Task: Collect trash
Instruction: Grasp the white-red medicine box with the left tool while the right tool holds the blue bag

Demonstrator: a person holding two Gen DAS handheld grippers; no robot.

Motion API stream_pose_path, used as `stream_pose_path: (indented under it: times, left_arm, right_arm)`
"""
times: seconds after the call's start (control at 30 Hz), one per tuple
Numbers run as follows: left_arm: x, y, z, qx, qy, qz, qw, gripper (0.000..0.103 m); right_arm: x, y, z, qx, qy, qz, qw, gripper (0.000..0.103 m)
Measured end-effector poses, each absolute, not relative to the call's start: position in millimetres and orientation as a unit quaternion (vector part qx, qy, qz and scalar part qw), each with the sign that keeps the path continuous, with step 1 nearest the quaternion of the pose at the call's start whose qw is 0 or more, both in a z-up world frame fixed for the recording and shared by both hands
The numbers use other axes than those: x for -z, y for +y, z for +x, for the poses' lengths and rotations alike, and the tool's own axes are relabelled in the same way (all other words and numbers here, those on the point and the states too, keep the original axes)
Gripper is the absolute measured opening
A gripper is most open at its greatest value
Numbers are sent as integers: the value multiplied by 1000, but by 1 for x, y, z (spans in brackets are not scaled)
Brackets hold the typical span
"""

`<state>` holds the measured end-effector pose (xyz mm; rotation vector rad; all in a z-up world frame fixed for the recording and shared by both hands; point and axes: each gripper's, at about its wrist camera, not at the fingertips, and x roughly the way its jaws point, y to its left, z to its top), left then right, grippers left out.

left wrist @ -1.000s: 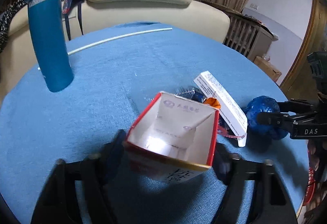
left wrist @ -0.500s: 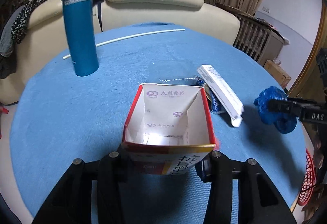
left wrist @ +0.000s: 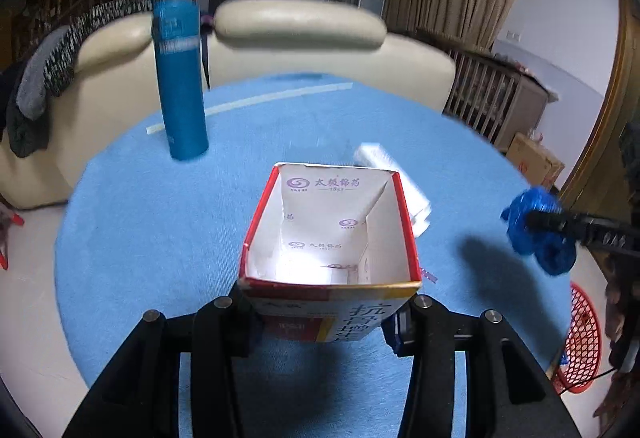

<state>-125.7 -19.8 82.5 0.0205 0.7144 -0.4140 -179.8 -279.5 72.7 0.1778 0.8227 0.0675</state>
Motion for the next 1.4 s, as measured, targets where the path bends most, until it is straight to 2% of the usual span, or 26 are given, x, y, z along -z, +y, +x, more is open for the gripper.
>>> stream_pose_path:
  times: [0.07,0.17,0.27,0.5,0.7,0.73,0.77,0.8,0.83,0.93,1.07,1.3,1.37,1.4]
  left_arm:
    - [-81,-25,-124,197,354,26,914,49]
    - [-61,-26,-106,145,411,42,899,49]
    - [-64,-15,-109,142,390,20,909,49]
    - [-50,-6,-105,132,410,2,903,49]
    - [-61,-8,-116,110,403,11,909,49]
    - [-70,-6,-122,113,382,2,917,51]
    - [-76,-6,-127,113,357,4,927,59]
    - [-77,-8,-128,106,347,15,932,86]
    - [-71,-12,-124,87,350,45,932,92]
    - [-55,-13,-114,89,391,57,914,92]
    - [-53,-1,-117,84,389,20,917,92]
    - [-48,2,-118,86,394,24,915,90]
    - [-48,1,-117,94,393,20,915,55]
    - [-49,1,-116,92,395,22,914,56]
  right_arm:
    - [-75,-282,-187,-31,395,90,914,65]
    - [-77,-284,-197,-32,391,99,915,65]
    - [-80,-286,-210,-32,382,103,918,65]
    - [-72,-295,-219,-28,385,120,915,65]
    - [-68,-300,-221,-27,385,129,913,65]
    - [-67,-301,-220,-27,385,129,913,65]
    - [-66,-302,-220,-27,386,131,913,65]
    - [-64,-302,-219,-27,388,133,912,65]
    - [-63,-301,-218,-29,389,136,911,65]
    - [-61,-299,-219,-32,389,137,910,65]
    - [-60,-300,-221,-32,390,135,910,65]
    - [-58,-299,-217,-32,393,138,908,65]
    - [-57,-296,-216,-35,395,135,908,65]
    - [-57,-294,-216,-36,395,134,908,65]
